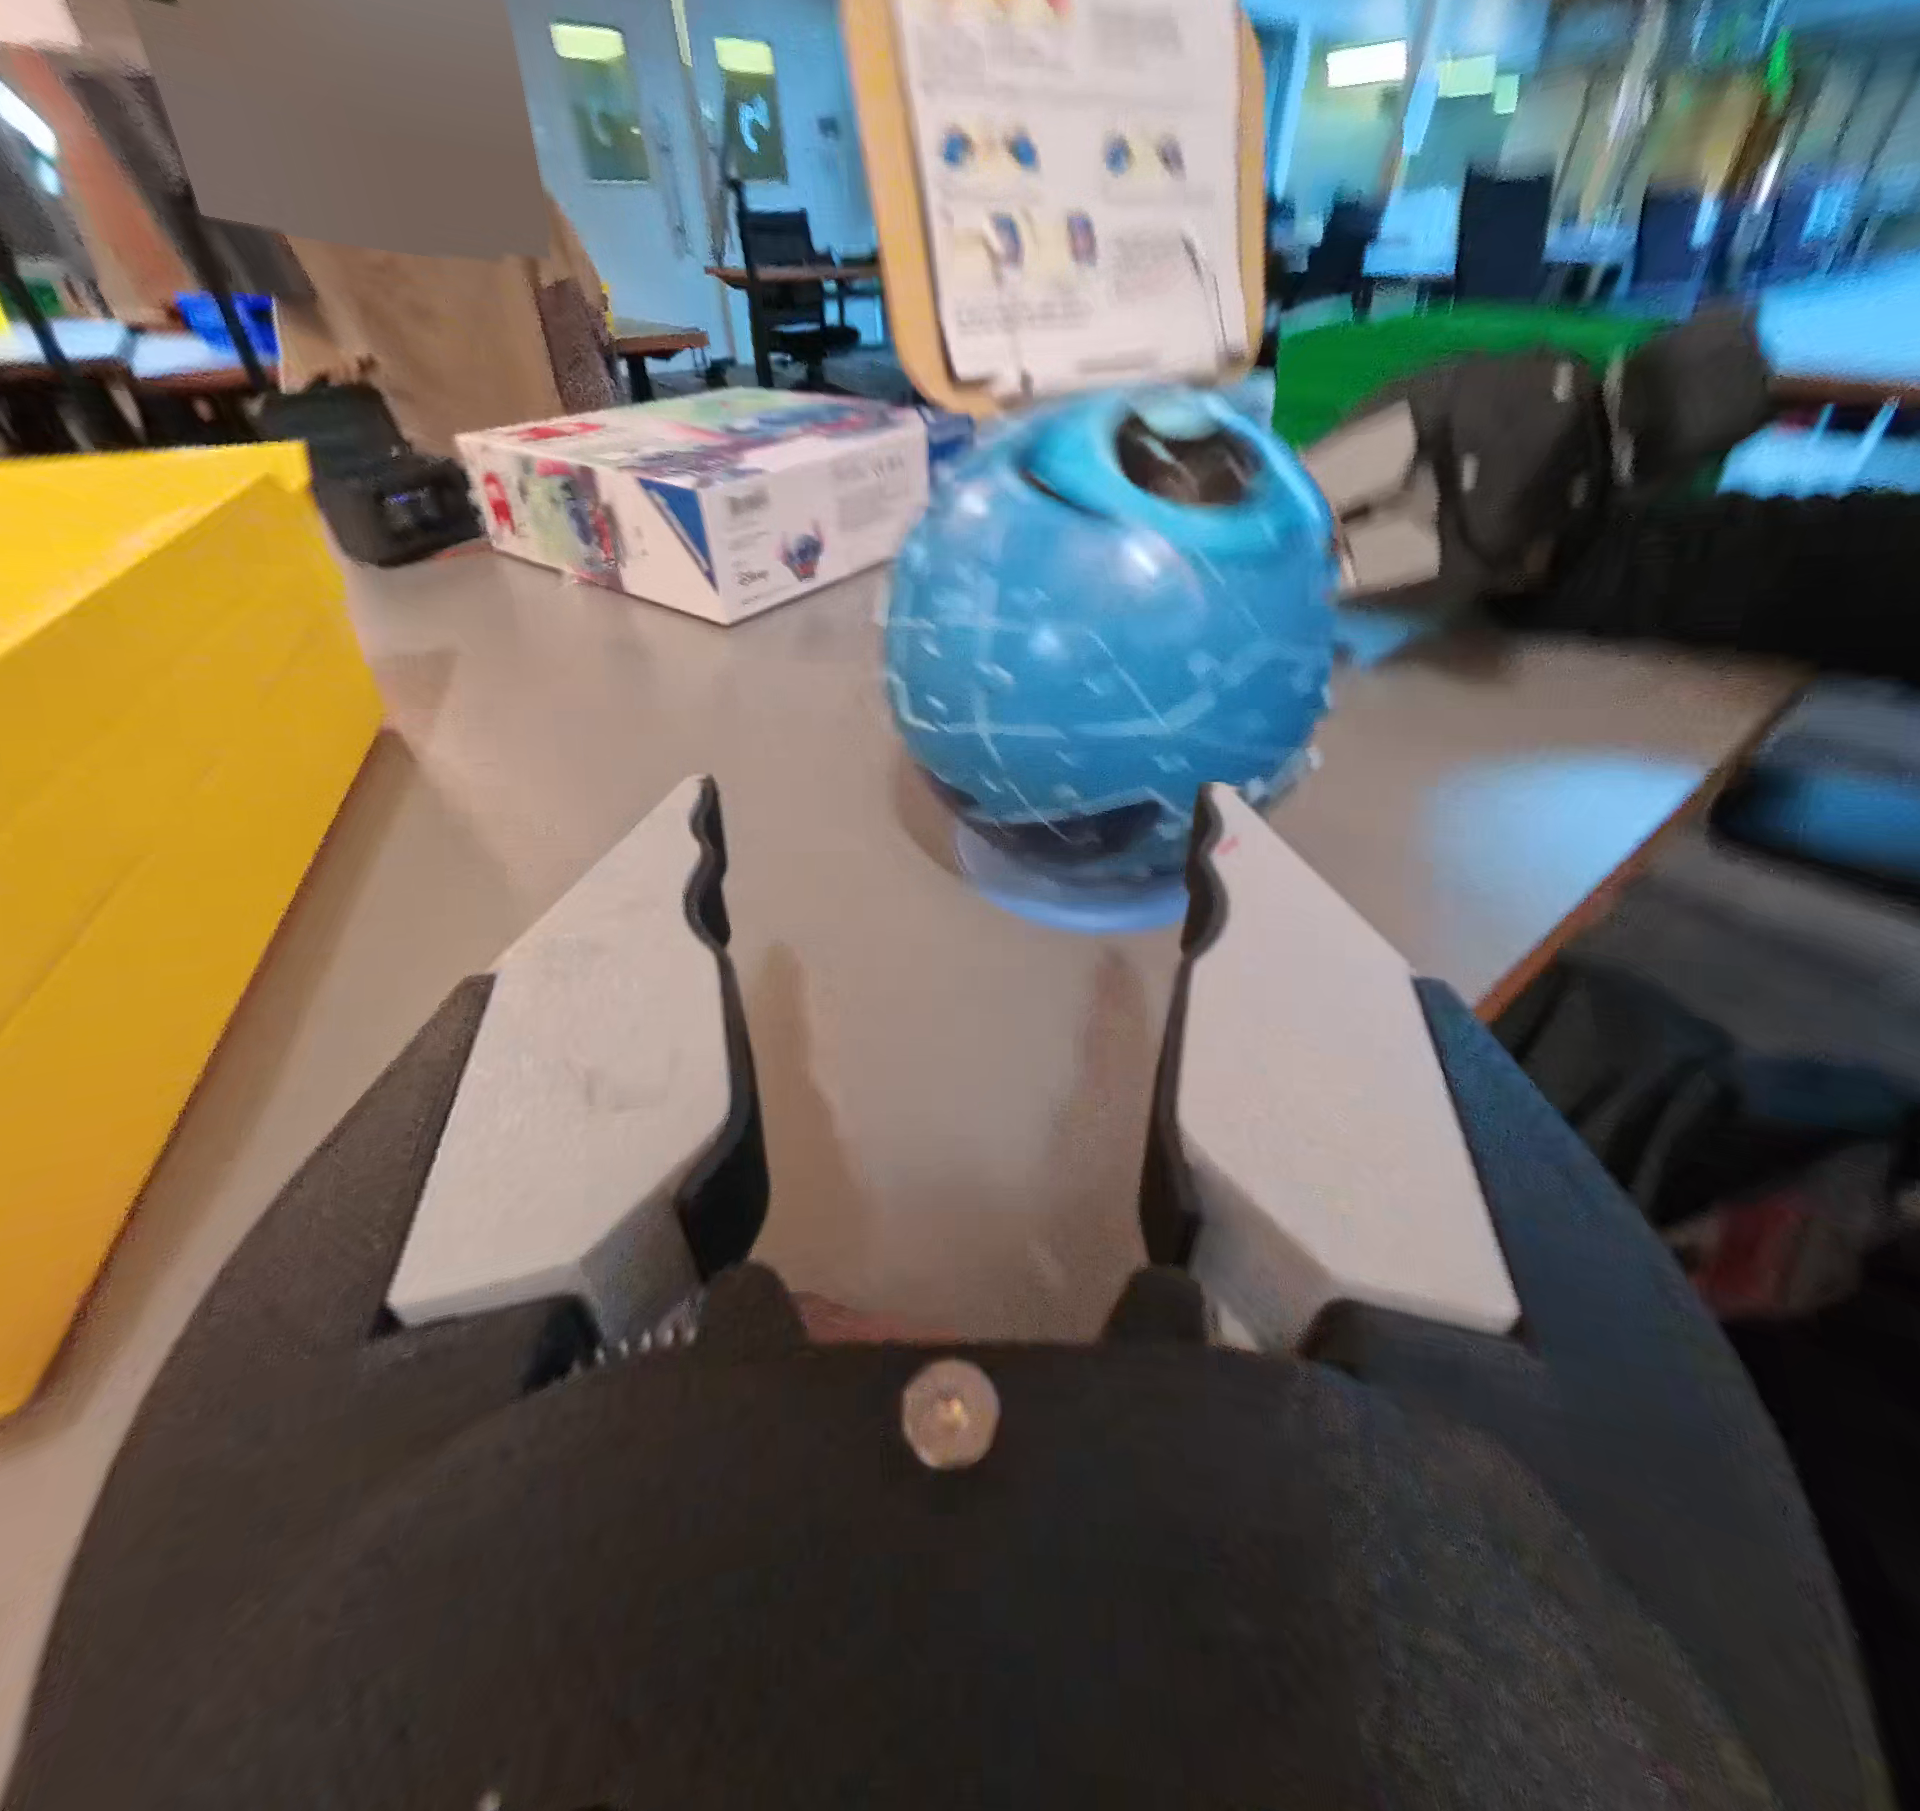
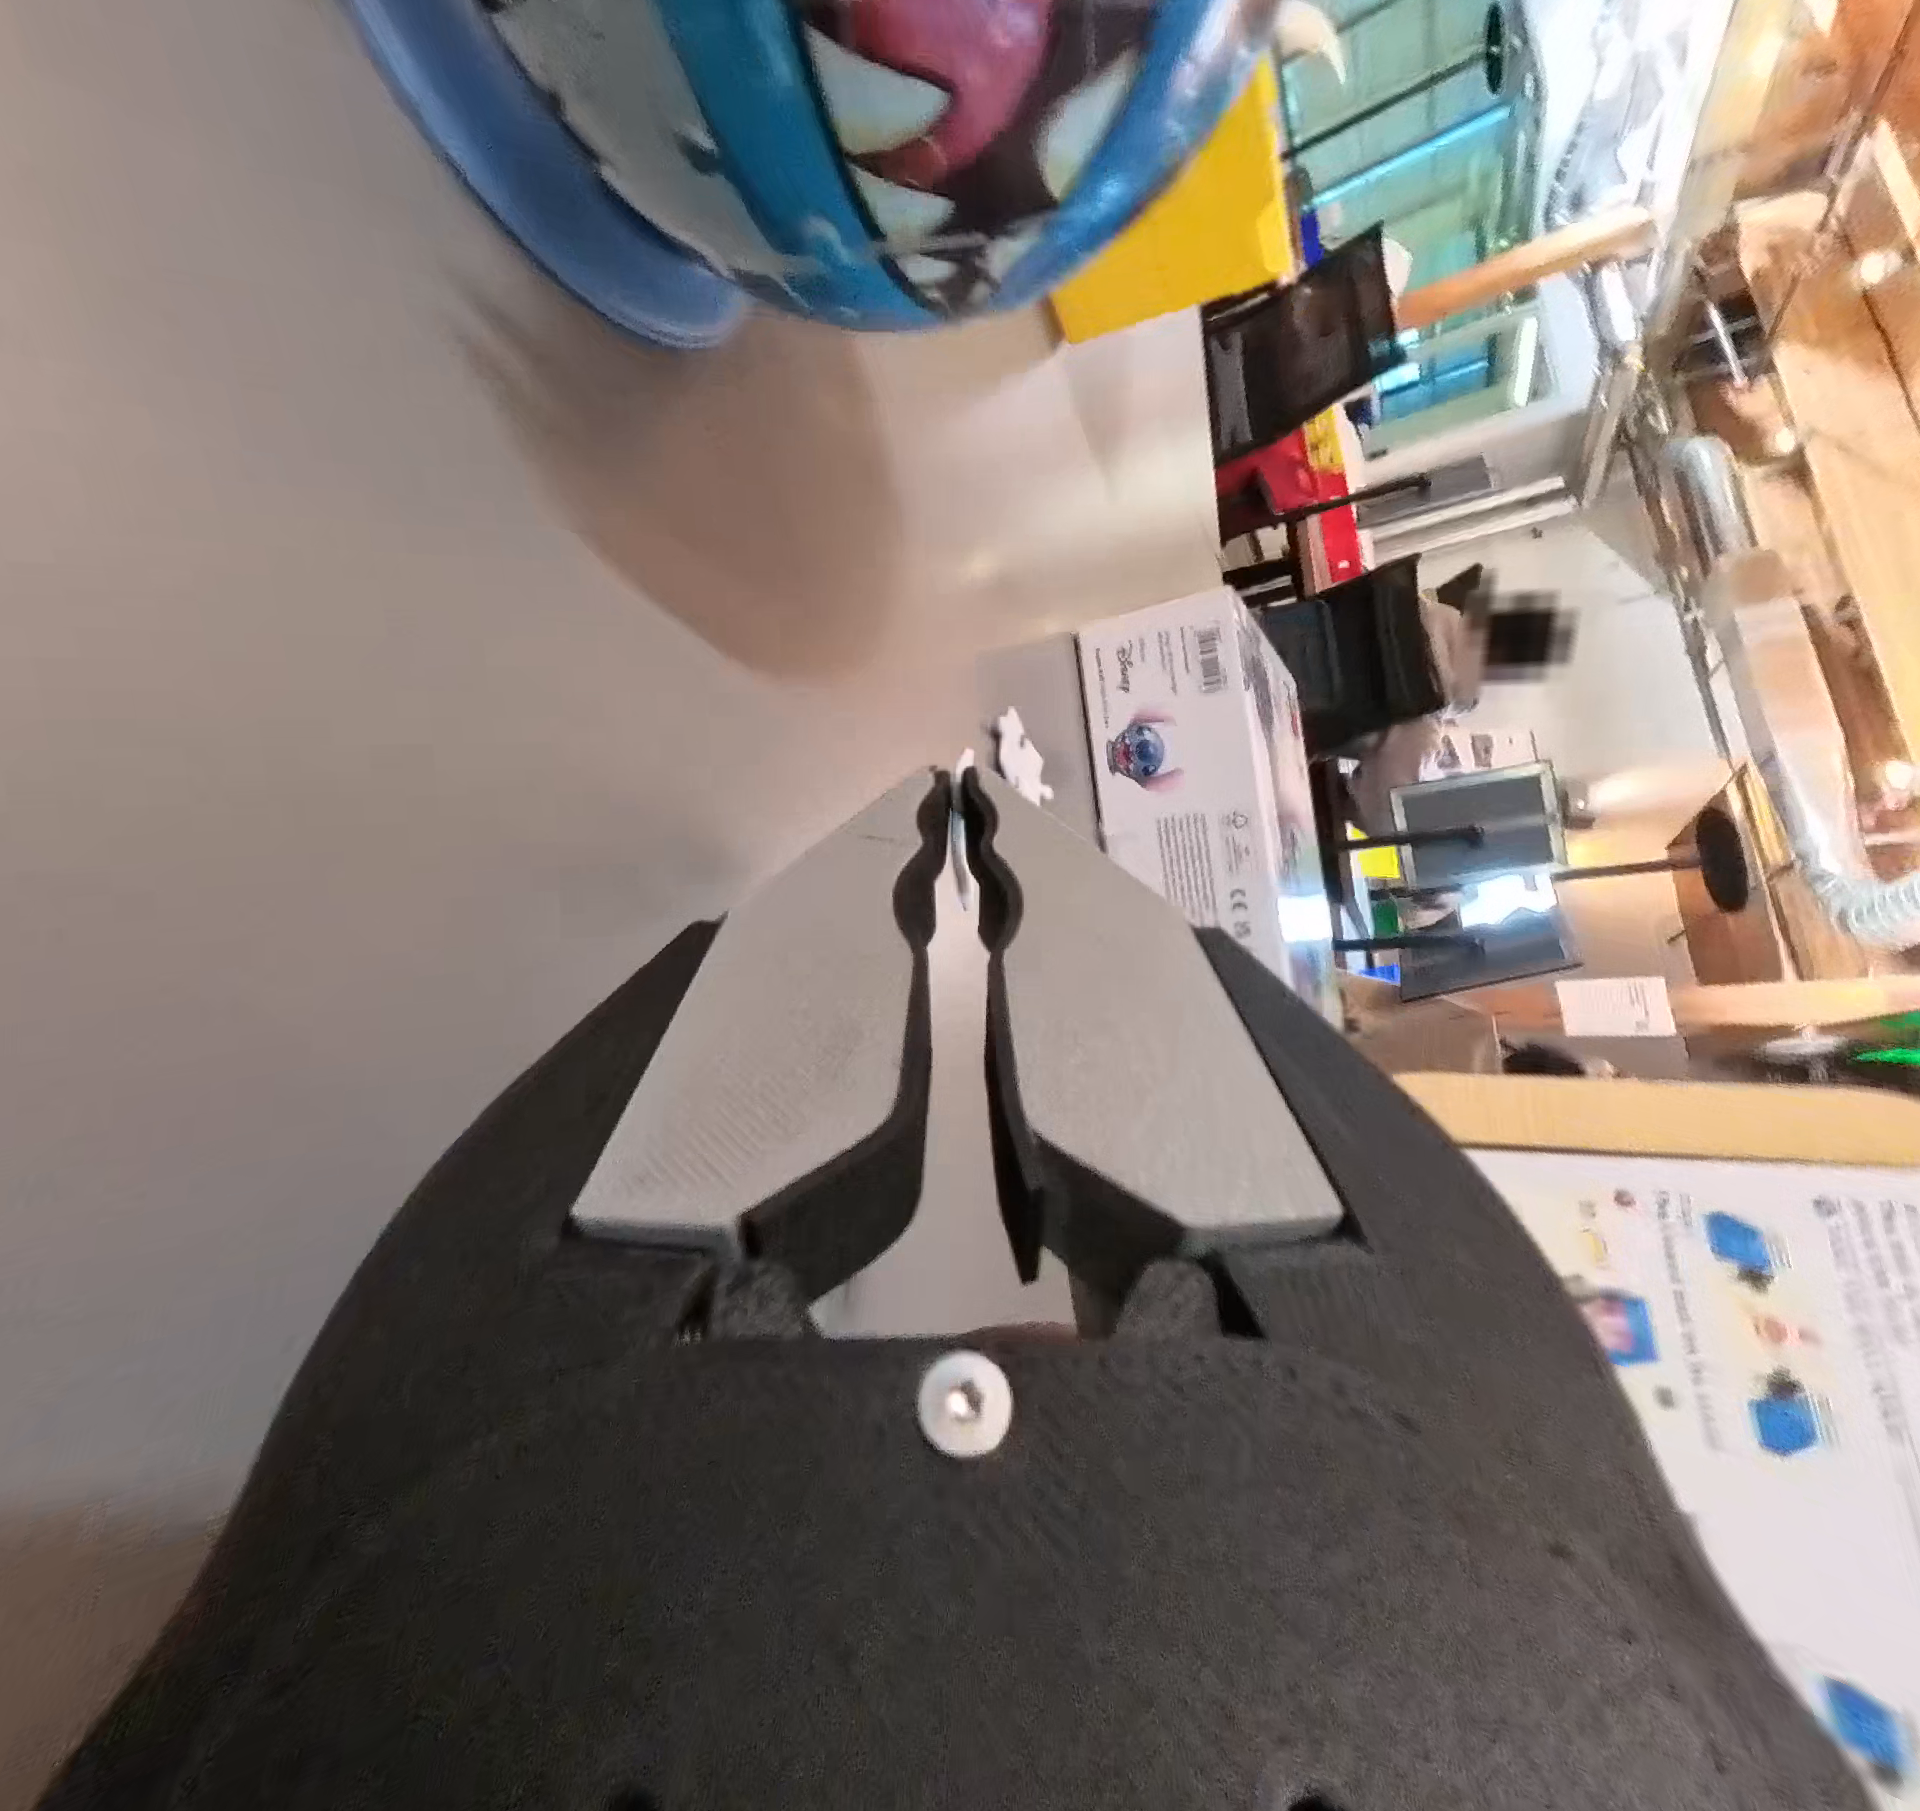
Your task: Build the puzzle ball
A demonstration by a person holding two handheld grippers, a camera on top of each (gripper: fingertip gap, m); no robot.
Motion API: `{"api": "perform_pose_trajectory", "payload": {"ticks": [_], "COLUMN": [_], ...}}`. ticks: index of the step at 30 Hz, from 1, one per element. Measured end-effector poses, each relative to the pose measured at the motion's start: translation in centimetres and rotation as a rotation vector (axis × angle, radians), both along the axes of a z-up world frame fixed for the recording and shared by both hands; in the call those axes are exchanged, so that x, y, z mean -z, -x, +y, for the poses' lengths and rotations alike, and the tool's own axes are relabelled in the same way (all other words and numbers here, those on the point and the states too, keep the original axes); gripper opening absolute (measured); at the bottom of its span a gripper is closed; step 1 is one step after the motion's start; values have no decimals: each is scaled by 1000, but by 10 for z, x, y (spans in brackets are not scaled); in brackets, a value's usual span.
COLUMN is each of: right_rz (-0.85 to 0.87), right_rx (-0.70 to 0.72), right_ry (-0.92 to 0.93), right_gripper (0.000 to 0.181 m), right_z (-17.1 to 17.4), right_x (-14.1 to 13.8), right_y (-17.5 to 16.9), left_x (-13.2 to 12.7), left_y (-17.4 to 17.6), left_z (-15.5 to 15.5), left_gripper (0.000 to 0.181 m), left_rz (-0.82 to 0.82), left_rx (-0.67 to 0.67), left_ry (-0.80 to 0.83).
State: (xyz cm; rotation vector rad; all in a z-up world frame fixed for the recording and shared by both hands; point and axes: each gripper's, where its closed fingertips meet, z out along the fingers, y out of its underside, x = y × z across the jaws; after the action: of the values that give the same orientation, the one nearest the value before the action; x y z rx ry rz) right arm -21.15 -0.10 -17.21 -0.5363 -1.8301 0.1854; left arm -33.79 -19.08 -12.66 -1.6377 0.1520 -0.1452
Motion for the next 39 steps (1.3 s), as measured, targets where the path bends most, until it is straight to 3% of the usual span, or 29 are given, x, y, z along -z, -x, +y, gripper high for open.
{"api": "perform_pose_trajectory", "payload": {"ticks": [2,5,10,15,20,28,39], "right_rz": [-22,-55,-36,-22,-57,-130,-172], "right_rx": [29,95,135,188,258,250,184], "right_ry": [43,13,194,366,378,300,365], "right_gripper": [0,0,0,0,0,0,1], "right_z": [10,25,29,43,62,63,52], "right_x": [11,21,12,4,12,28,30], "right_y": [-2,-4,-2,-13,-19,-11,-9], "left_x": [-6,0,-8,-1,-20,-21,-23], "left_y": [20,42,64,92,94,80,78], "left_z": [2,8,35,69,78,79,79], "left_gripper": [93,112,88,81,56,58,53], "left_rz": [-133,-77,45,16,-12,80,75], "left_rx": [-12,-102,-179,-264,-244,-211,-189], "left_ry": [41,142,106,99,-43,-61,-77]}}
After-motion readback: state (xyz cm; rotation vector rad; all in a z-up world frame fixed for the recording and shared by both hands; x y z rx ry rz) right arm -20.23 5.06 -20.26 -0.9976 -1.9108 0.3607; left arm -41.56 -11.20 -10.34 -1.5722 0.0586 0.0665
